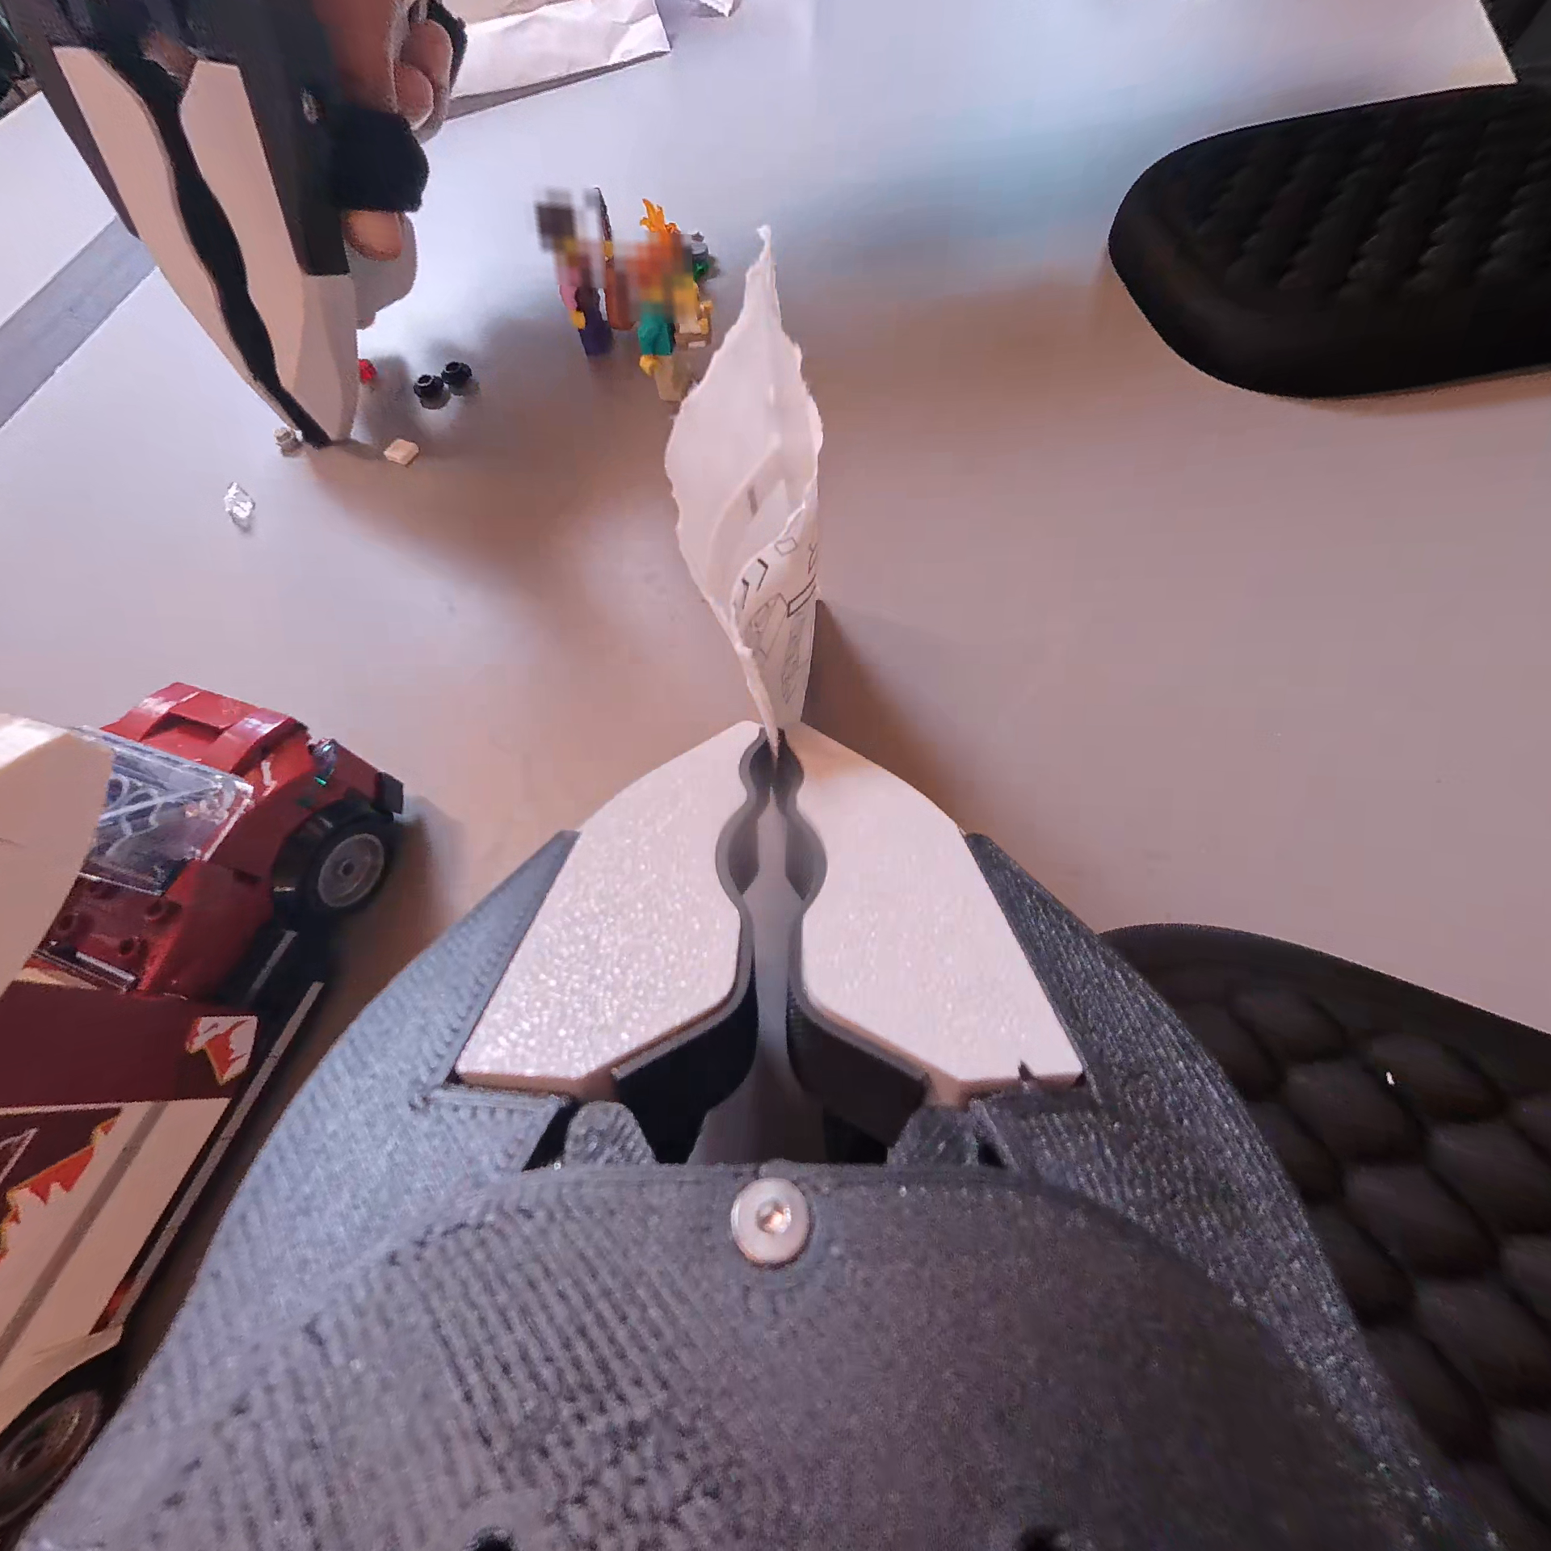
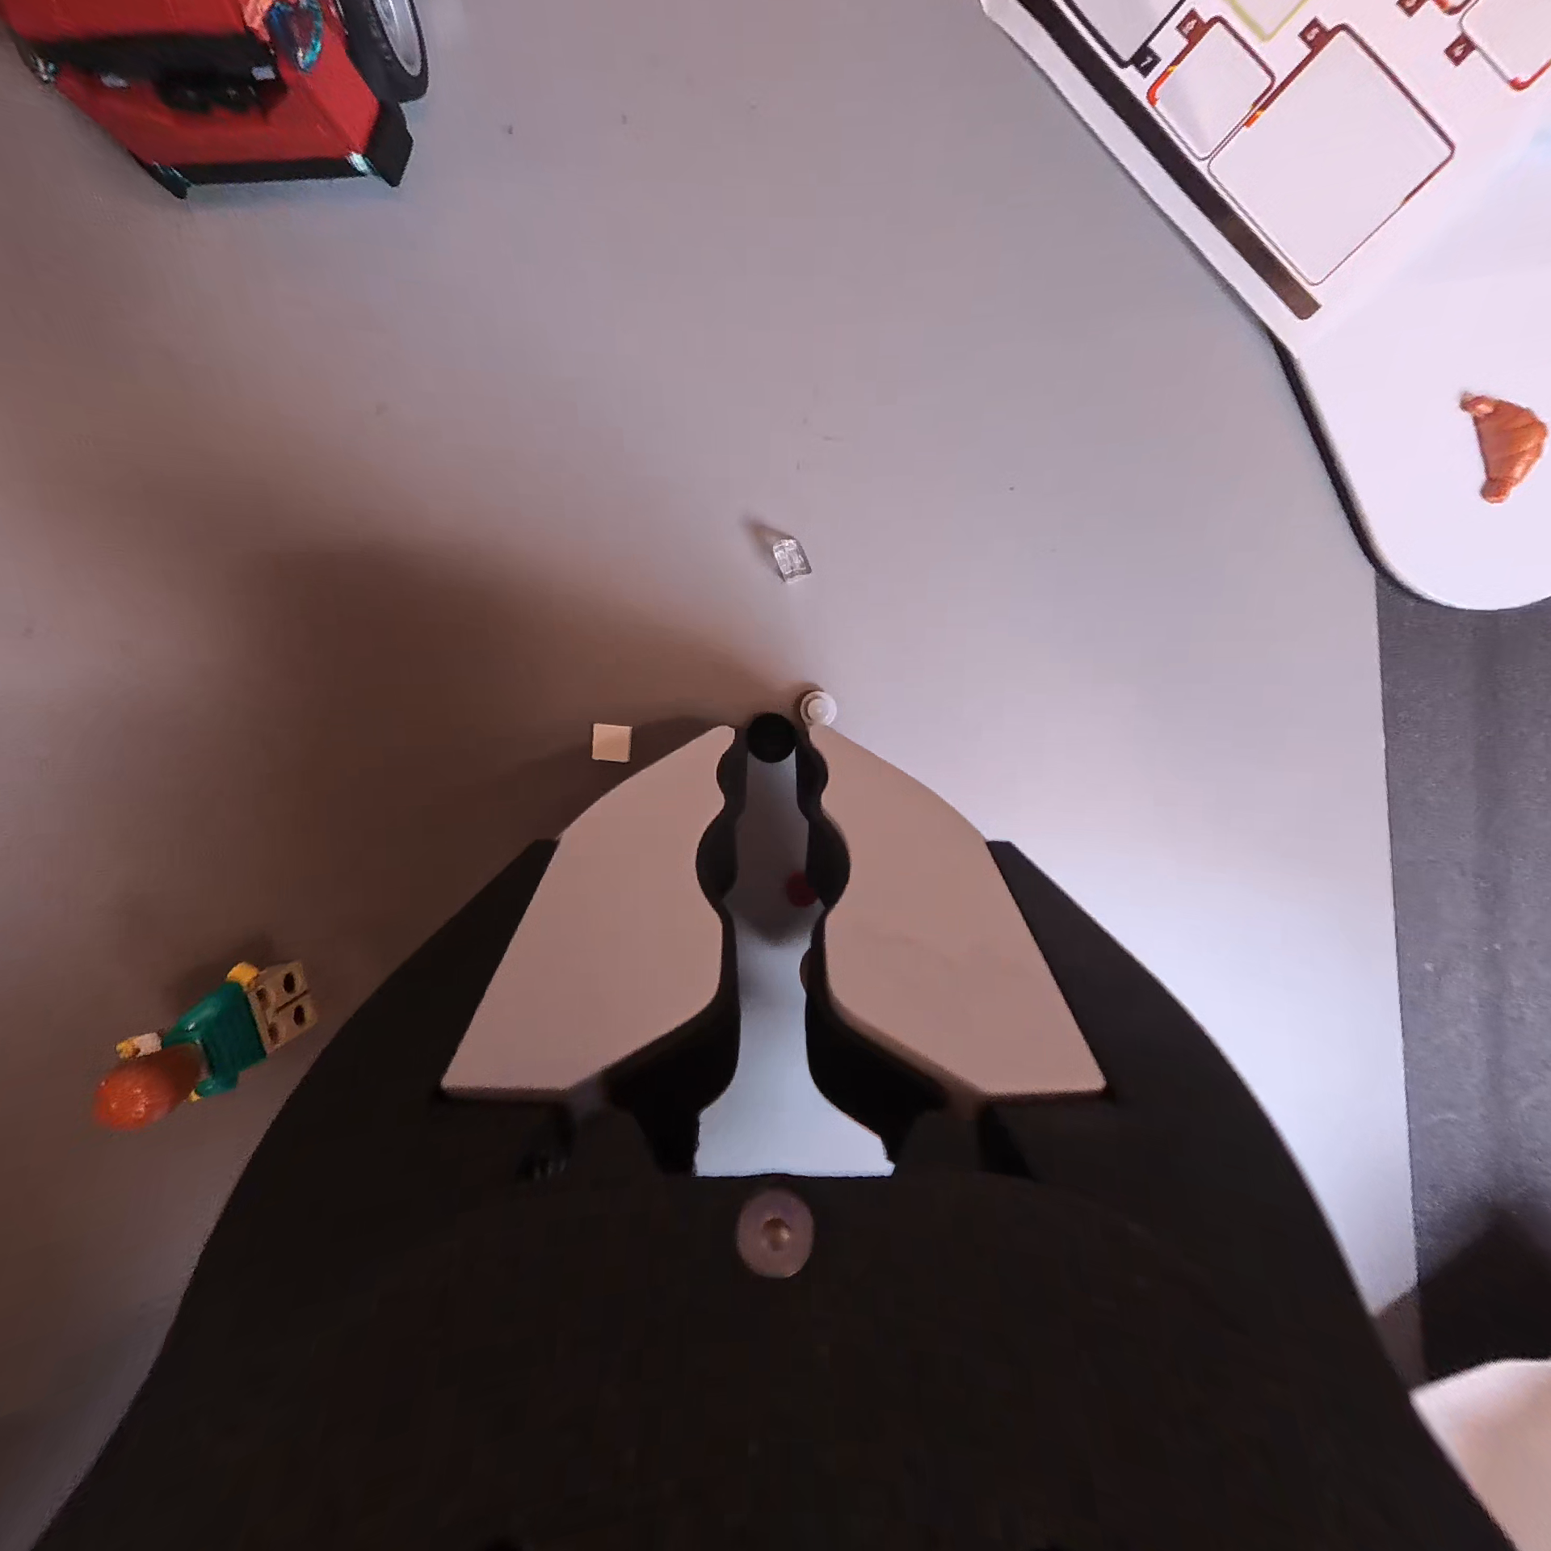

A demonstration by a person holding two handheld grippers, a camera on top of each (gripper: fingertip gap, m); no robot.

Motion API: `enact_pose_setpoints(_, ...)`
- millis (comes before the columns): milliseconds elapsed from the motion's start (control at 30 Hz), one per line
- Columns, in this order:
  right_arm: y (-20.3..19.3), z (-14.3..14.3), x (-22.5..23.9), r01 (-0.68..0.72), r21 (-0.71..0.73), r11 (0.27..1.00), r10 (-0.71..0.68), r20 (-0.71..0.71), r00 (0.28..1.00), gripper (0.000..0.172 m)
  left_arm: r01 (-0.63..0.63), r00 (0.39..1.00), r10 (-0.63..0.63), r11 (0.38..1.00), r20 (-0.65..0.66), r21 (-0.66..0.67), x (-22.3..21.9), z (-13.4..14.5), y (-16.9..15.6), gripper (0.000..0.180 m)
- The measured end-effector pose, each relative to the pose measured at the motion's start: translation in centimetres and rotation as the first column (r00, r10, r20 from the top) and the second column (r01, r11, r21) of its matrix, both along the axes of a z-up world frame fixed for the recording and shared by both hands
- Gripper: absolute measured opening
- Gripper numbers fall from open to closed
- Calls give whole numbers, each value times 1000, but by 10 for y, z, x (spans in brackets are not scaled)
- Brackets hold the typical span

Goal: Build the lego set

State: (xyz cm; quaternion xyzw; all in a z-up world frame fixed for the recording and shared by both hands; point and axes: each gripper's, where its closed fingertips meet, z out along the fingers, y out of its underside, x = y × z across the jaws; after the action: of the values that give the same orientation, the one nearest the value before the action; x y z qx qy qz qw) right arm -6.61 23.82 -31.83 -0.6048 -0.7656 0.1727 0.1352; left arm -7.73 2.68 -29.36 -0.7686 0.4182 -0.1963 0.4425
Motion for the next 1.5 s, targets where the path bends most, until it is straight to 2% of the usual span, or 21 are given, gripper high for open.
enact_pose_setpoints(67, -7, 2, 1, -32, -9, 999, 32, -2, 999, 10, -2, 1000, 2, 1000, 0, 0, 0, 0, 0, 0)
enact_pose_setpoints(133, -30, 18, -3, -101, -57, 993, 97, -73, 993, 10, -7, 1000, 7, 1000, -2, -1, -1, 0, 1, 0)
enact_pose_setpoints(200, -71, 47, -8, -218, -124, 968, 194, -181, 964, 10, -18, 1000, 18, 1000, -4, -7, -2, -1, 2, 1)
enact_pose_setpoints(300, -146, 85, -5, -425, -198, 883, 357, -305, 883, 10, -23, 1000, 23, 1000, 0, -10, -3, -1, 2, 1)
enact_pose_setpoints(400, -188, 86, 0, -522, -153, 839, 468, -286, 836, 10, -21, 1000, 21, 1000, -1, -9, -2, -1, 2, 1)
enact_pose_setpoints(567, -198, 78, 0, -546, -108, 831, 511, -241, 825, 15, -21, 1000, 21, 1000, -5, -6, -1, -1, 2, 1)
enact_pose_setpoints(633, -194, 84, -1, -541, -106, 835, 502, -258, 825, 19, -22, 1000, 22, 1000, -9, -3, -1, -1, 2, 1)
enact_pose_setpoints(833, -178, 107, 3, -517, -183, 836, 442, -334, 833, 23, -24, 1000, 24, 1000, -11, -2, -2, 0, 2, 1)
enact_pose_setpoints(933, -185, 114, 6, -533, -247, 809, 427, -376, 822, 23, -28, 1000, 28, 1000, -11, -7, -3, -1, 2, 1)
enact_pose_setpoints(1033, -181, 104, 3, -513, -206, 833, 422, -363, 831, 21, -20, 1000, 20, 1000, -5, -15, -3, -1, 2, 1)
enact_pose_setpoints(1133, -153, 77, -7, -423, -129, 897, 378, -272, 885, 17, 69, 998, -69, 998, -6, -10, 4, 0, -10, 0)
enact_pose_setpoints(1300, -159, 28, -2, -472, -93, 877, 462, -112, 880, 18, 198, 980, -199, 980, -19, -27, 13, 0, -30, 0)
enact_pose_setpoints(1367, -170, 19, -1, -509, -85, 856, 503, -87, 860, 19, 246, 969, -246, 969, -16, -21, 16, 1, -37, 0)
enact_pose_setpoints(1500, -168, 5, -3, -533, -2, 846, 532, -18, 846, 19, 239, 970, -240, 971, -29, -34, 15, -3, -36, 1)
